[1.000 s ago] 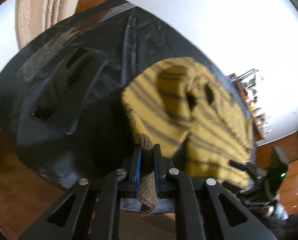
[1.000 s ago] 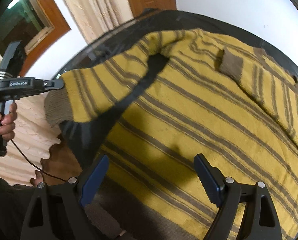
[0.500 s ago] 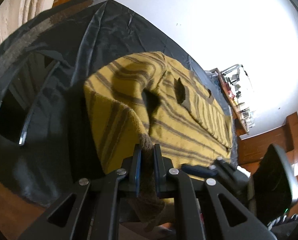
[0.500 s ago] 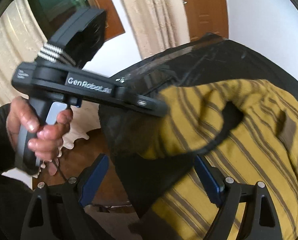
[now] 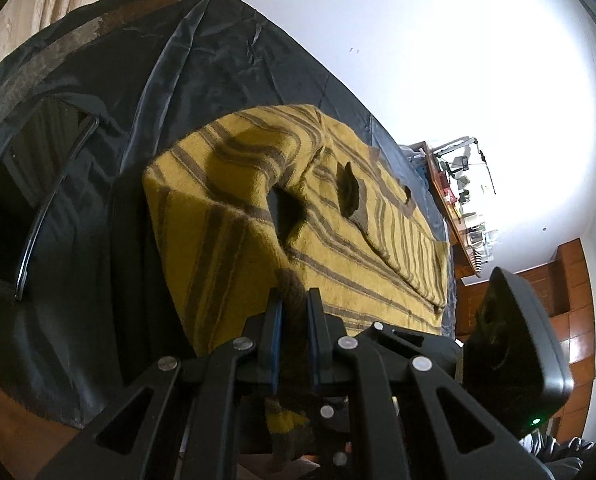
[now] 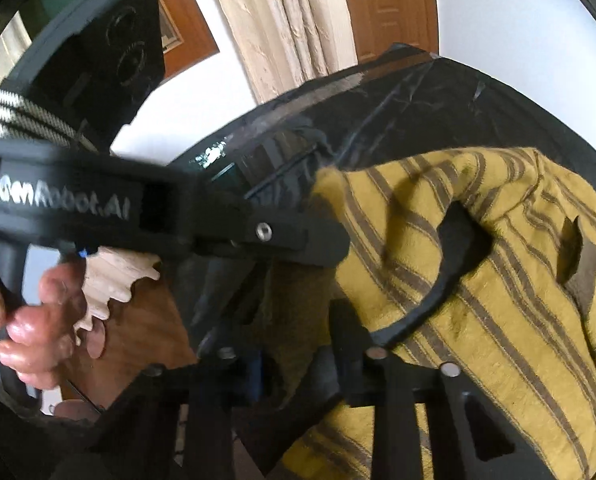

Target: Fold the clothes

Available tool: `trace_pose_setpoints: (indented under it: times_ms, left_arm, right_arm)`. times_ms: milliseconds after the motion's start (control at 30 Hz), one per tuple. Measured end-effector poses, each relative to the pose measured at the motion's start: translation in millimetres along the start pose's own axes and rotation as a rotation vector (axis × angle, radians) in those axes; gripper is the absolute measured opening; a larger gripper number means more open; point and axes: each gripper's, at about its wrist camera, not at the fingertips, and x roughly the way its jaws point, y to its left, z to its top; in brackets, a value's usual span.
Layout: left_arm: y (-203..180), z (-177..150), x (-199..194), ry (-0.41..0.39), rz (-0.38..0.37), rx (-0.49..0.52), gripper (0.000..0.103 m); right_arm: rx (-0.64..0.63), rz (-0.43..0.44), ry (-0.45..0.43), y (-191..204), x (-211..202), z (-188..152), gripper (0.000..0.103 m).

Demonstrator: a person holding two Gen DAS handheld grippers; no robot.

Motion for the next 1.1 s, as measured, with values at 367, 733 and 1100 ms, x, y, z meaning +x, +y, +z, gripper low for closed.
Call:
trace_pose_setpoints:
  times_ms: [367,733,1100]
  left_arm:
    - [25.1,12.6,-41.9,-0.147,-0.044,-0.064,0.027]
    - [60.7,-3.4,-29.7,-0.128,0.035,-0.138,0.035]
    - [76.3,-3.0,-6.8,-0.075,0.060,-0.165,0.039]
  right_arm:
    - [0.133,0.013,-0.066,-41.6,-21.3,32.3,0.015]
    - [0.273,0.082,-0.259,-79.6,-92.3,98.7,0.015]
    - [0.290,0.044,-0.030,-97.6,-28.5,40.4,0.072]
